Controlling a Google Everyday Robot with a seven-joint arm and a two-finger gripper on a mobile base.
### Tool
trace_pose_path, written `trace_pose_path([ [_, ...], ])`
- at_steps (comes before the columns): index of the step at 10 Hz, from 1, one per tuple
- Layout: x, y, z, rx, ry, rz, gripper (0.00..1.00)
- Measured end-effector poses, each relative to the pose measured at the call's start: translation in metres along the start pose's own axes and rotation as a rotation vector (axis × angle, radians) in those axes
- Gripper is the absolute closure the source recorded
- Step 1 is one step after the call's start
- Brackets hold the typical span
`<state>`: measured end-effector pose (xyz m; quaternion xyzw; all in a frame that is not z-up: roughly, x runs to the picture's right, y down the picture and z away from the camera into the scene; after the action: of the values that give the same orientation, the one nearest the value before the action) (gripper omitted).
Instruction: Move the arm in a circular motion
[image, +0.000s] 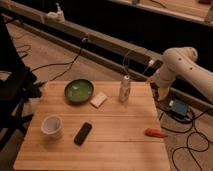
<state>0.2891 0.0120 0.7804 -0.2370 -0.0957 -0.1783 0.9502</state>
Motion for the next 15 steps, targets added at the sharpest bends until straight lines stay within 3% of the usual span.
trace_pose_path([
  [3, 0.005, -0.012, -0.006, 0.004, 0.04, -0.079, 0.8],
  [5, -0.015, -0.028, -0.008, 0.022, 0.042, -0.174, 0.96],
  [7, -0.069, -0.031, -0.002, 0.046, 0.004, -0.336, 1.0],
  [11, -0.166, -0.001, 0.011, 0.062, -0.084, -0.609, 1.0],
  [13, -0.18, 0.036, 0.026, 0.008, -0.124, -0.633, 1.0],
  [14, -0.171, 0.056, 0.035, -0.035, -0.12, -0.617, 1.0],
  [15, -0.151, 0.069, 0.041, -0.075, -0.091, -0.581, 1.0],
])
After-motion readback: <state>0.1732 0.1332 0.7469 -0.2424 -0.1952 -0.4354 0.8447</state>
